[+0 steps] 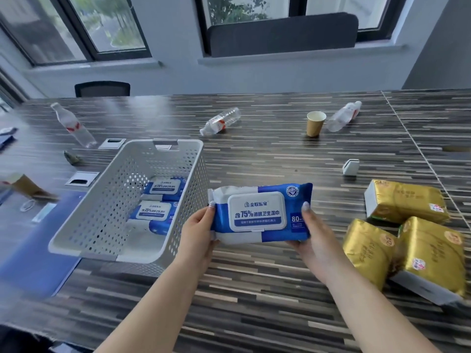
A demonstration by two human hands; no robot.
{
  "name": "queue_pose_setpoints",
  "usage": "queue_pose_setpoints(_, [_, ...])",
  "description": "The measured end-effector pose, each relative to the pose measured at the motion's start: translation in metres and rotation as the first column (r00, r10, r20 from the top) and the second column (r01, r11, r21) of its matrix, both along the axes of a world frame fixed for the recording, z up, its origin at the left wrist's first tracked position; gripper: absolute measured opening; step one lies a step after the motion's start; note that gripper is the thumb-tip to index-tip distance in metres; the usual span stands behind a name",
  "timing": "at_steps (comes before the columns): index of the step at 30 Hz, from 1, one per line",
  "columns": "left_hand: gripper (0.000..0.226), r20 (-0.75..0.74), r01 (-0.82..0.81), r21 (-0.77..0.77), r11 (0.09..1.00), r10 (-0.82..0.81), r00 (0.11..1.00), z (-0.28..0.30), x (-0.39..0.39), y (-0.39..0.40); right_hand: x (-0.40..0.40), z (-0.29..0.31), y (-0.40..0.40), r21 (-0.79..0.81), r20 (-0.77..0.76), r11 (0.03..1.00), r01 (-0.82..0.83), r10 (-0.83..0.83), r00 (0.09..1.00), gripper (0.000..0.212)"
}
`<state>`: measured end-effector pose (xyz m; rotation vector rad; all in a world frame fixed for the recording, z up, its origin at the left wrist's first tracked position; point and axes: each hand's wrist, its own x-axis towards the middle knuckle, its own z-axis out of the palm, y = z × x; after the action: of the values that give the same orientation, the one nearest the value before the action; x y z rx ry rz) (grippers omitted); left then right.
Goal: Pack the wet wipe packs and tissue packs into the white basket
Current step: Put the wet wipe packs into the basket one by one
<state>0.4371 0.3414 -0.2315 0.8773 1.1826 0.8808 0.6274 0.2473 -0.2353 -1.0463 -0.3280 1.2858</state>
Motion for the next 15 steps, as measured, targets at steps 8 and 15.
queue_pose_setpoints(8, [0.026,0.069,-0.037,-0.071,0.997,0.042,0.997,0.006,-0.004,0.001,-0.006,0.002,0.005,-0.114,0.064,0.977,0.178,-0.171,0.983,0.027])
queue_pose_setpoints(15, [0.033,0.272,0.013,-0.108,0.994,0.017,0.962,0.023,-0.017,0.005,-0.014,0.004,0.012,-0.140,0.005,0.965,0.221,-0.222,0.975,0.023])
